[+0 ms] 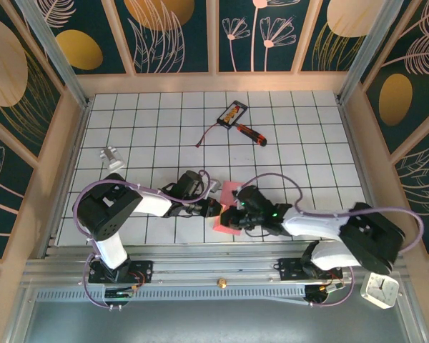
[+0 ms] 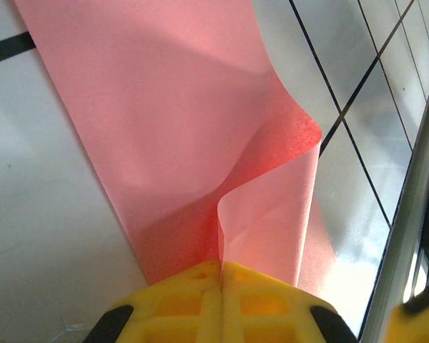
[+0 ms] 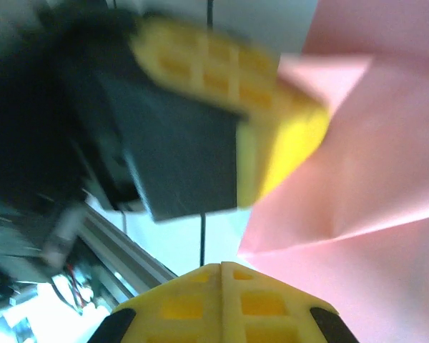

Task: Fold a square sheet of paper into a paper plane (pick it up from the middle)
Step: Fold the triangle at the bottom-center of the table.

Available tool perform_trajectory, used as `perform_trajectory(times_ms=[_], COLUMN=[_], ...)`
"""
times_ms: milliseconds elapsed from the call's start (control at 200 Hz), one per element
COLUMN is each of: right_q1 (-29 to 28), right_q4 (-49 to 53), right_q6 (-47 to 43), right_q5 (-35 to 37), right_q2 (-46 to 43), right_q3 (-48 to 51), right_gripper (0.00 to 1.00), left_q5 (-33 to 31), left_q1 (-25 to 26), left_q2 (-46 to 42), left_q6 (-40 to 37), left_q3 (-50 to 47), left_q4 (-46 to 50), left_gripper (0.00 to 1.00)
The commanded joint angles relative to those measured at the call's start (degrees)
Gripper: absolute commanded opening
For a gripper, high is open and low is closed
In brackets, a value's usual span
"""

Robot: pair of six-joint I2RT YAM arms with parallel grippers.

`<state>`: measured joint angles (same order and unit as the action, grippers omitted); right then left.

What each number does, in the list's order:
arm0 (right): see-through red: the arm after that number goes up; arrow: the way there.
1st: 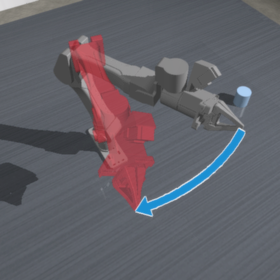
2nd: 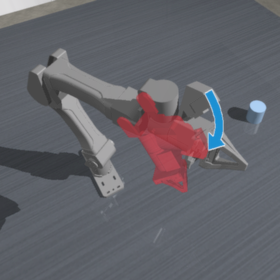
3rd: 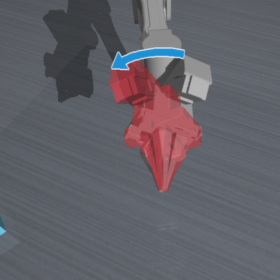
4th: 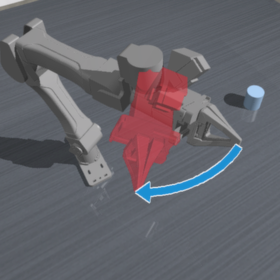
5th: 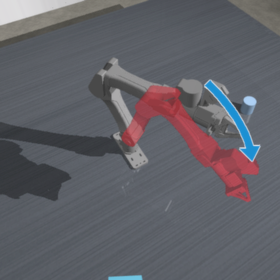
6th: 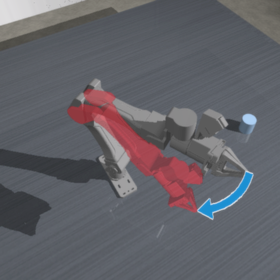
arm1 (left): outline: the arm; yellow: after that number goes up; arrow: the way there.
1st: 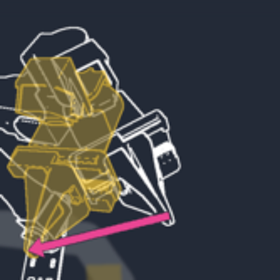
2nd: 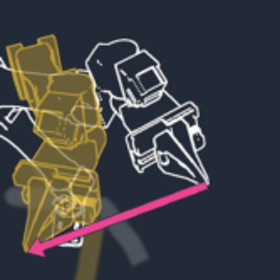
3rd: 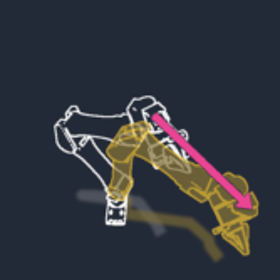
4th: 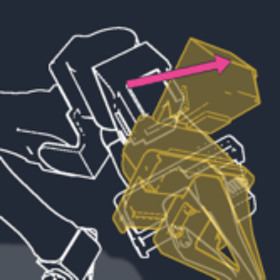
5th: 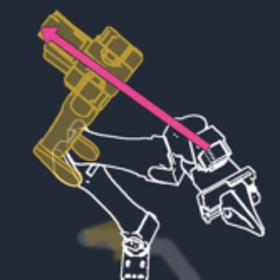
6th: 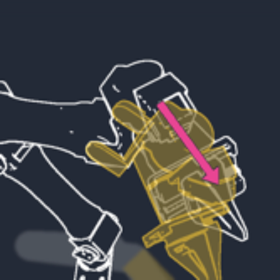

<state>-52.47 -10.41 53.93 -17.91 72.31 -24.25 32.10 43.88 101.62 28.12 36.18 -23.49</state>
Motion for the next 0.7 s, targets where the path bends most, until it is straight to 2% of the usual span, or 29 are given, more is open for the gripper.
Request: perform_trajectory(times_ms=[0, 170, 696], right_q1=[5.0, 9.0, 11.6], right_q4=[3.6, 4.8, 1.3], right_q6=[-2.7, -4.7, -8.2], right_q5=[-0.5, -0.6, -2.3], right_q2=[-3.8, -2.5, 8.4], right_q3=[2.3, 0.9, -2.4], right_gripper=[0.00, 0.00, 0.00], left_q5=[-9.7, -9.7, -9.9], left_q1=[0.1, 0.2, 0.1], left_q2=[4.5, 4.5, 4.2], left_q6=[-1.6, -1.6, -1.8], left_q3=[-1.5, -1.2, -1.2], left_q4=[8.2, 8.4, 8.9], left_gripper=[0.00, 0.00, 0.00])
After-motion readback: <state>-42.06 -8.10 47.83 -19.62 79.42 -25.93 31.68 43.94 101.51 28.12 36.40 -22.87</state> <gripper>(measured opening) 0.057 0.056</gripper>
